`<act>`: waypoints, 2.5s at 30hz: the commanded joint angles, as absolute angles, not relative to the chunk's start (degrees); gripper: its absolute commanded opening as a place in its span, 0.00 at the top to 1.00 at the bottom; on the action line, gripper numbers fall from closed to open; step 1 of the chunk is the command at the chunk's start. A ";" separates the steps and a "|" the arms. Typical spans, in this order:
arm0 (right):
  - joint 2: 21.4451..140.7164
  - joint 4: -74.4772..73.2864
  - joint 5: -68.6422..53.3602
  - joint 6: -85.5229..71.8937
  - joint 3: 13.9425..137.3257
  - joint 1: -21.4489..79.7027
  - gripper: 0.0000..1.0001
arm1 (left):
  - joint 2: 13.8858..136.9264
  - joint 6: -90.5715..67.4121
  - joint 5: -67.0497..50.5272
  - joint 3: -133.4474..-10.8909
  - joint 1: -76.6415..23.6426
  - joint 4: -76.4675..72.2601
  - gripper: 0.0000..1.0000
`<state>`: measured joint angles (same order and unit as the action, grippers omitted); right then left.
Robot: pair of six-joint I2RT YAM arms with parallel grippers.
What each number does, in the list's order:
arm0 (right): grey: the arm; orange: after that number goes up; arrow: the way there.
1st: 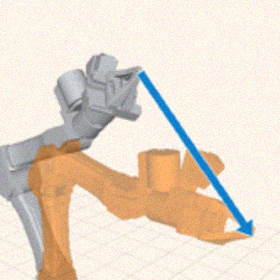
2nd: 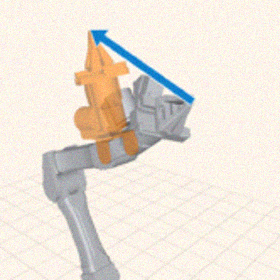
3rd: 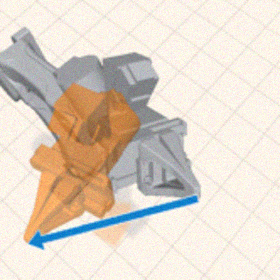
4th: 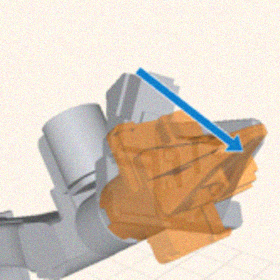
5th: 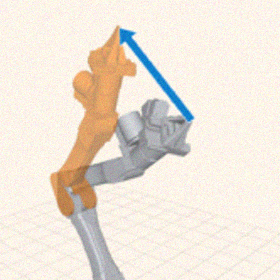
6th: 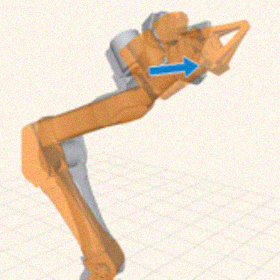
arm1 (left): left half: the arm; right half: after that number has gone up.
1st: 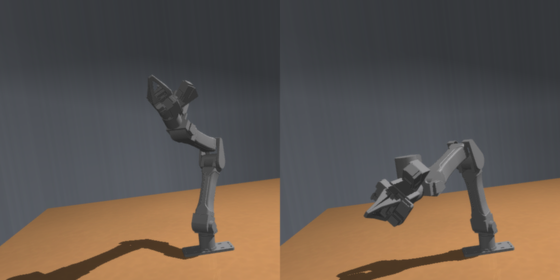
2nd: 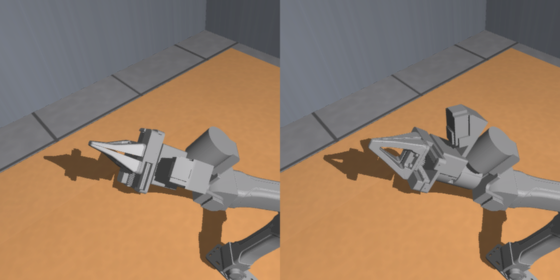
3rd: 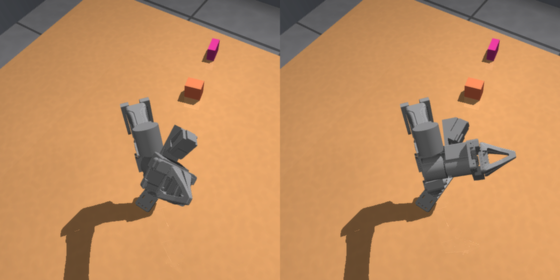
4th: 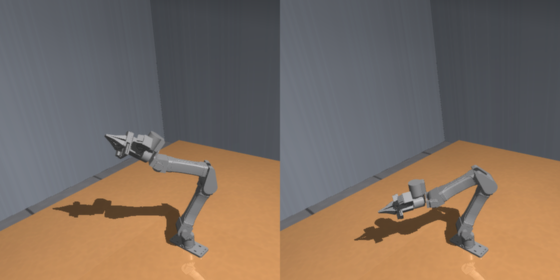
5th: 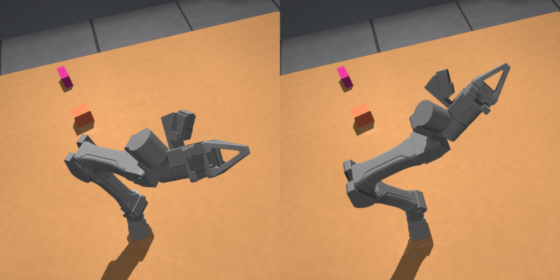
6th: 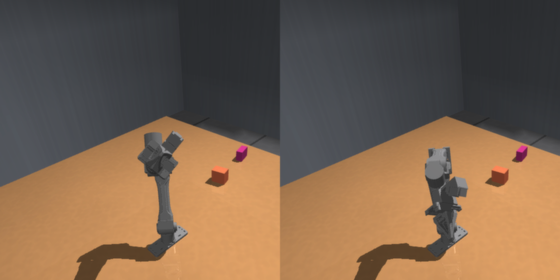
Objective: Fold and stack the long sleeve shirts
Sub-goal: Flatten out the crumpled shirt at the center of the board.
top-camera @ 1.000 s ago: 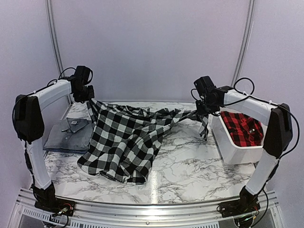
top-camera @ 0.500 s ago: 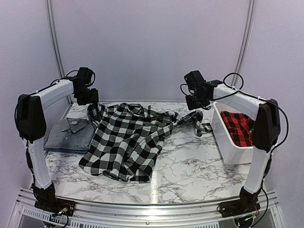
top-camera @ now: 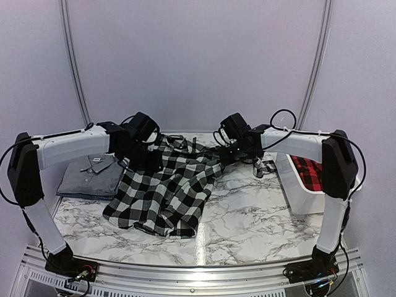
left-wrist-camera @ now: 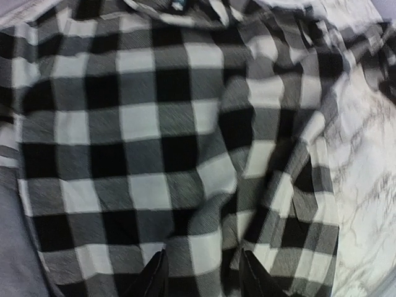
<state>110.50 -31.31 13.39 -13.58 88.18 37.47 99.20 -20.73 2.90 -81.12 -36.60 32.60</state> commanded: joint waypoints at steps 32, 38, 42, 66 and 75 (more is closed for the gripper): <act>122.09 -21.09 5.93 -14.77 88.81 21.51 0.57 | 110.00 -20.71 -3.41 -73.47 -50.44 29.99 0.79; 121.82 -21.37 6.20 -14.29 89.06 21.53 0.58 | 107.45 -21.61 -3.94 -75.26 -51.93 30.05 1.00; 121.45 -21.99 6.98 -13.85 89.51 21.53 0.58 | 103.66 -21.81 -6.33 -77.83 -53.19 30.44 1.00; 111.75 -24.59 5.20 -11.73 85.24 24.35 0.45 | 113.86 -15.69 -21.80 -94.57 -64.31 30.86 0.45; 108.92 -22.91 3.45 -14.99 82.19 35.84 0.49 | 106.82 -24.04 -9.36 -81.75 -52.28 30.12 0.77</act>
